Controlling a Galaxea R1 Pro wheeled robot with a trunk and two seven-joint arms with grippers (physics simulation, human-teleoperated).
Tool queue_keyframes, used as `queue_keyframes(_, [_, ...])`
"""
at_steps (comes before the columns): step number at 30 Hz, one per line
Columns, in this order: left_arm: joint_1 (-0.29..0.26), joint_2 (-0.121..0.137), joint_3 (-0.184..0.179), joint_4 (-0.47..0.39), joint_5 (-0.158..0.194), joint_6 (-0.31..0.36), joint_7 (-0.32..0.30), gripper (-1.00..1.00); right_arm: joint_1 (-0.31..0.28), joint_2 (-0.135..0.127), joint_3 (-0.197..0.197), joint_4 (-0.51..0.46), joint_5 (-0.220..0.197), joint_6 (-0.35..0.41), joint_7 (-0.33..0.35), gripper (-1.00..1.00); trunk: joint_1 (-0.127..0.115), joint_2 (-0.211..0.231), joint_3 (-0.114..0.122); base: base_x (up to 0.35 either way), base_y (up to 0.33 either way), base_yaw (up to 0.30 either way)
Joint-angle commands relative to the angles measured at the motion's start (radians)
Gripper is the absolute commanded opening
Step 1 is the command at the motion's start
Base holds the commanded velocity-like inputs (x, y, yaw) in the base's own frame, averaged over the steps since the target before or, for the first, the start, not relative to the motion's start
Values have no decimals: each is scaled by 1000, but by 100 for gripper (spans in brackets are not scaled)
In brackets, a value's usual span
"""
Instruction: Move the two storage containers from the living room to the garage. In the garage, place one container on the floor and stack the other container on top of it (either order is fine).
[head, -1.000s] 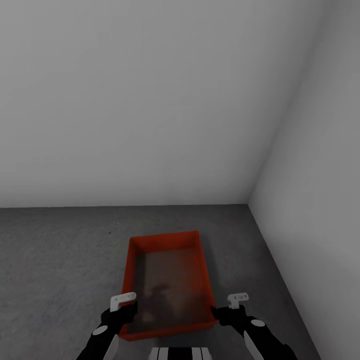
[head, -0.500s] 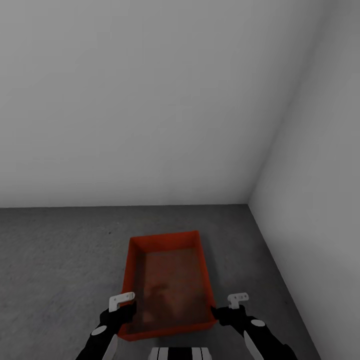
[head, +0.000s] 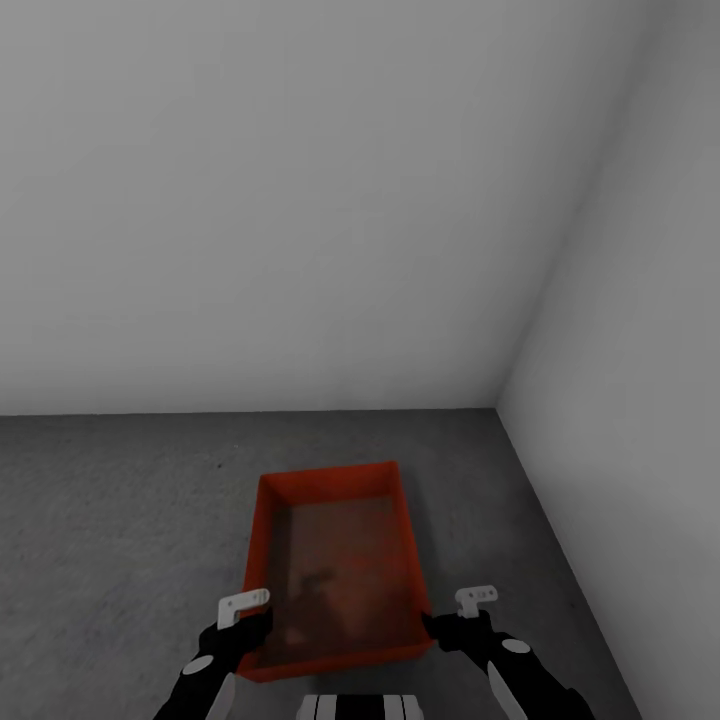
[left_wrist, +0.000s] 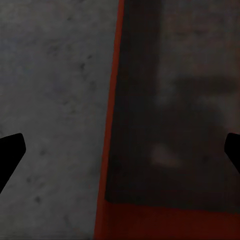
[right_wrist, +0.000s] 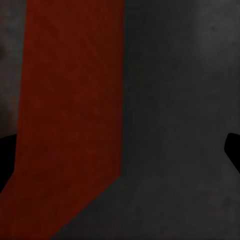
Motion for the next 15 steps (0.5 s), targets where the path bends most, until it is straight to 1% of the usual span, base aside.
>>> queue_keyframes(1, [0, -1, 1, -2, 10, 5, 3, 100, 0, 0, 2, -1, -3, 4, 1, 100, 0, 0, -1, 0, 0, 0])
queue_keyframes(3, [0, -1, 1, 0, 10, 5, 2, 100, 0, 0, 2, -2, -3, 4, 1, 100, 0, 0, -1, 0, 0, 0])
queue_keyframes(15, [0, 0, 1, 2, 10, 2, 2, 100, 0, 0, 2, -2, -3, 4, 1, 100, -46, 84, 37, 0, 0, 0])
